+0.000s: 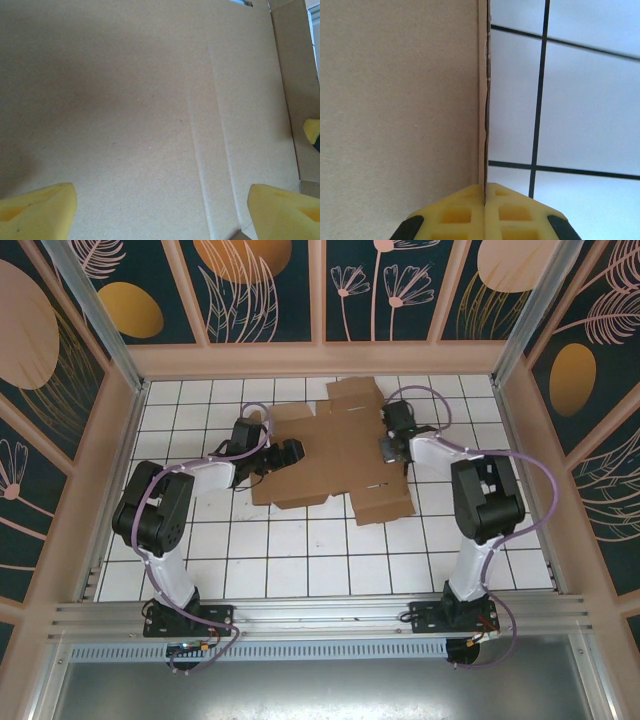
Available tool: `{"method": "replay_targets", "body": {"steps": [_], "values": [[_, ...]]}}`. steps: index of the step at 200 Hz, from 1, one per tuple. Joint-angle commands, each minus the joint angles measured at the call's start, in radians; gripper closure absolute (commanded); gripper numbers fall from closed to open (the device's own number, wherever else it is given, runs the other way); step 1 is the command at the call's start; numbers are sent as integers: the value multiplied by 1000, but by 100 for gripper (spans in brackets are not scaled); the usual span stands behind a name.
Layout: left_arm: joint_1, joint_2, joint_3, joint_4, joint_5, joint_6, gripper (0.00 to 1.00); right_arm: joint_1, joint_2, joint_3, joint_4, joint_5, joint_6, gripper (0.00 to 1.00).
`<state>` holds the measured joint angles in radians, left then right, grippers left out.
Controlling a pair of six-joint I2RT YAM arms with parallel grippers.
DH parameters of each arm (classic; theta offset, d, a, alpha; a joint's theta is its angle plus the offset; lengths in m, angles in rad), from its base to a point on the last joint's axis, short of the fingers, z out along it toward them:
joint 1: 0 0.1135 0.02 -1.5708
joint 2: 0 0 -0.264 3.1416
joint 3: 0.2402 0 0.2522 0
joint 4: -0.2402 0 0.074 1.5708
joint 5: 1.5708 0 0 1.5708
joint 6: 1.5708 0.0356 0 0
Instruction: Fold the paper box
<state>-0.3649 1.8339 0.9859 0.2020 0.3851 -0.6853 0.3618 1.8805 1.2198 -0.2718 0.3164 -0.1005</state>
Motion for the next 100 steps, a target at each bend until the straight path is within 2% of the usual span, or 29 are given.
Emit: {"method": "replay_targets", "body": {"steps": [1, 29, 49, 64, 83, 92, 100], "values": [[-2, 12, 15, 7, 8, 1, 12, 70, 93, 27, -83, 282, -72, 100], [-2, -7, 14, -20, -7, 16, 12, 95, 159, 53, -93, 326, -37, 100], [-2, -24, 11, -43, -26, 39, 12, 90, 117, 30, -55, 269, -33, 100], [-2, -27, 6, -41, -24, 46, 11, 63, 44, 9, -19, 111, 3, 99], [-2, -20, 6, -23, -9, 38, 12, -16, -53, -25, 41, -185, 93, 92], [-3, -17, 5, -15, -3, 33, 12, -63, -85, -43, 67, -320, 134, 78], [-2, -16, 4, -7, 0, 29, 11, -105, -104, -57, 84, -432, 161, 57]]}}
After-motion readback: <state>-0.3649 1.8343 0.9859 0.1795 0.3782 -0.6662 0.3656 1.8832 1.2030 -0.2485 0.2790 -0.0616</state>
